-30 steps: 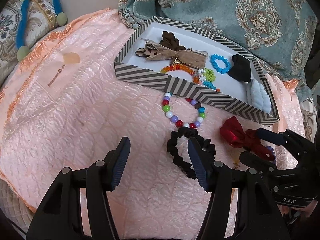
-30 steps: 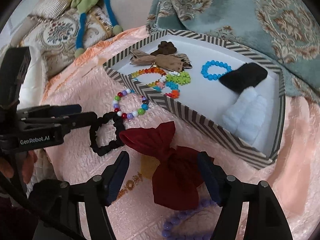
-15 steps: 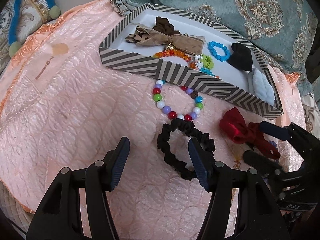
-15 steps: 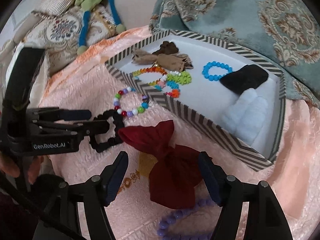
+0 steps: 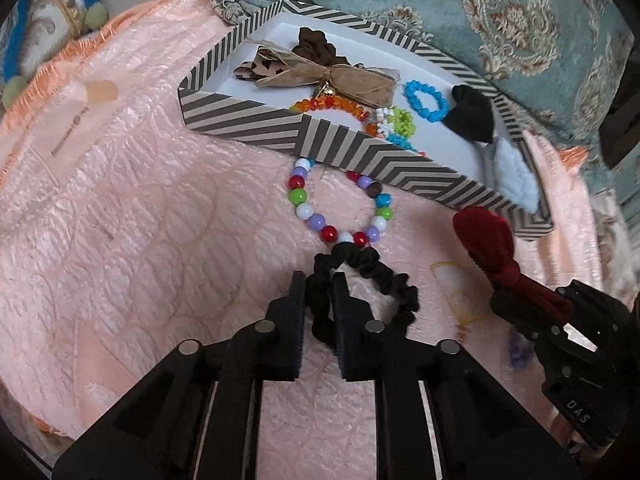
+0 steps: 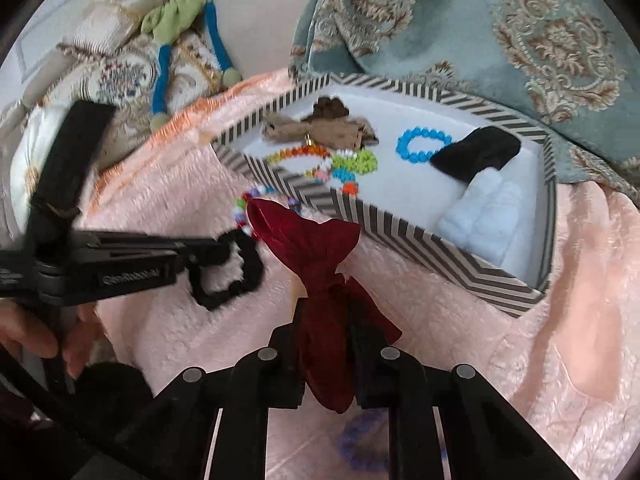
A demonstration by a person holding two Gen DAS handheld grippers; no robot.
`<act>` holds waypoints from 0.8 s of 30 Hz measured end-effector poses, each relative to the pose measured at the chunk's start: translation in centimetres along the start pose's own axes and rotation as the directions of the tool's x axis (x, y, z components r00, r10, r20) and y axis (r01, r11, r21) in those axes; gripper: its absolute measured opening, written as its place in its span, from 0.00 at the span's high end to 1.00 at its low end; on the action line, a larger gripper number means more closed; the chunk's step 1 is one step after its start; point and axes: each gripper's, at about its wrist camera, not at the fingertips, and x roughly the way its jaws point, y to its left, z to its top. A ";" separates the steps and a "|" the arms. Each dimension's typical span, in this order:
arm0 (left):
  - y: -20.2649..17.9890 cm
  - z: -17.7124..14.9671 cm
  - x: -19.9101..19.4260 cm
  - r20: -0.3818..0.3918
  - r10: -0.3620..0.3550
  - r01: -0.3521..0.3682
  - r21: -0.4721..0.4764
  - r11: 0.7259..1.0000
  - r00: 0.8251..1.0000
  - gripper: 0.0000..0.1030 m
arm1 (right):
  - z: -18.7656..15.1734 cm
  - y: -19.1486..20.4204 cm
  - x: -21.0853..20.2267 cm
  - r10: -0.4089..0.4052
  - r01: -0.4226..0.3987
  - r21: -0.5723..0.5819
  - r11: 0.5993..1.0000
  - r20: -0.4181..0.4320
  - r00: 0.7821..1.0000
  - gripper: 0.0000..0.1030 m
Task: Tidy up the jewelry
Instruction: 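Grasp the red velvet bow with right tool while left tool grasps black scrunchie, then carry the red bow and black scrunchie into the tray and open both tools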
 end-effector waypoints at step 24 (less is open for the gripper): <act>-3.6 6.1 -7.9 0.191 -0.013 -0.012 0.130 0.991 0.981 0.93 | 5.2 -3.2 -4.6 -0.102 0.081 0.190 0.978 0.106 0.989 0.84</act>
